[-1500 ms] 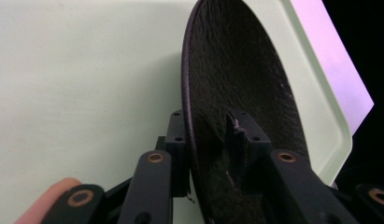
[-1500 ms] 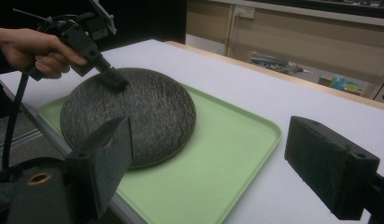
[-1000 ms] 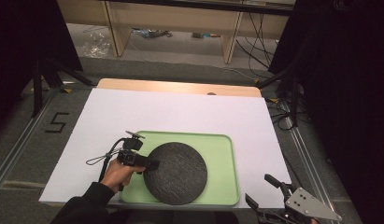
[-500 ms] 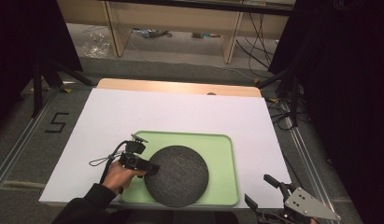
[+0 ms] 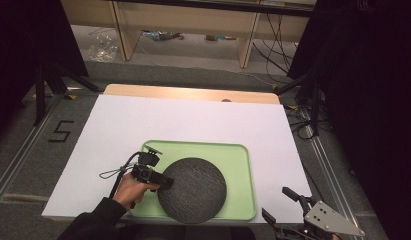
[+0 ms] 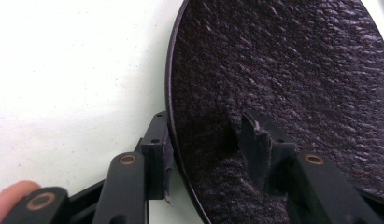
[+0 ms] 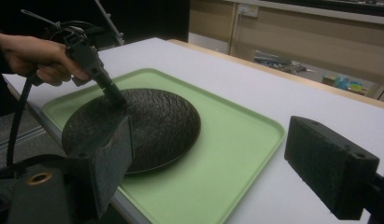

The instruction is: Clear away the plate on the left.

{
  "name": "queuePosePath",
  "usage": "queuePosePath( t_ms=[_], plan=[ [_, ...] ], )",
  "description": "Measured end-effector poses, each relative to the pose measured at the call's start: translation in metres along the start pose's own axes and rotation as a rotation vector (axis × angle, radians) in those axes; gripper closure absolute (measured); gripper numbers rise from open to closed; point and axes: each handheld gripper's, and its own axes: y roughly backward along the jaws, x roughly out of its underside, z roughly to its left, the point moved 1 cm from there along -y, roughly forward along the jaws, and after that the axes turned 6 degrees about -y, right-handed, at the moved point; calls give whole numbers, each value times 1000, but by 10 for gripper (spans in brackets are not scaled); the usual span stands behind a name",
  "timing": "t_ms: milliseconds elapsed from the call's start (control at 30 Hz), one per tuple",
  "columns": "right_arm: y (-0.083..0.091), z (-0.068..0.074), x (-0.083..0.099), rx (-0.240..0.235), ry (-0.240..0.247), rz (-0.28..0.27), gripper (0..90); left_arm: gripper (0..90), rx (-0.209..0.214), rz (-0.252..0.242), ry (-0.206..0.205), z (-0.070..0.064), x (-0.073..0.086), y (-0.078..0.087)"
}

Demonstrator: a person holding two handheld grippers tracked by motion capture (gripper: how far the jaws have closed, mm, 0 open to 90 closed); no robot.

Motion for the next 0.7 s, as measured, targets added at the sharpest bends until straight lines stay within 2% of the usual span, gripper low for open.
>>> queuePosePath(
  t_ms=[233,400,500,567,633,700],
  plan=[
    [0,0,0,0,0,0,166,556,-18,0,-20,0,1,1],
    [0,0,0,0,0,-1,166,545,-14,9,-33,2,1,2],
    [0,0,0,-1,0,-1,166,529,-24,5,-31,2,2,4],
    [0,0,0,-1,-1,-2,166,517,-22,-4,-23,3,2,7],
    [0,0,0,-1,0,-1,166,510,0,-22,-6,5,3,10],
    [0,0,0,-1,0,-1,166,496,-5,-38,6,6,4,13]
  ],
)
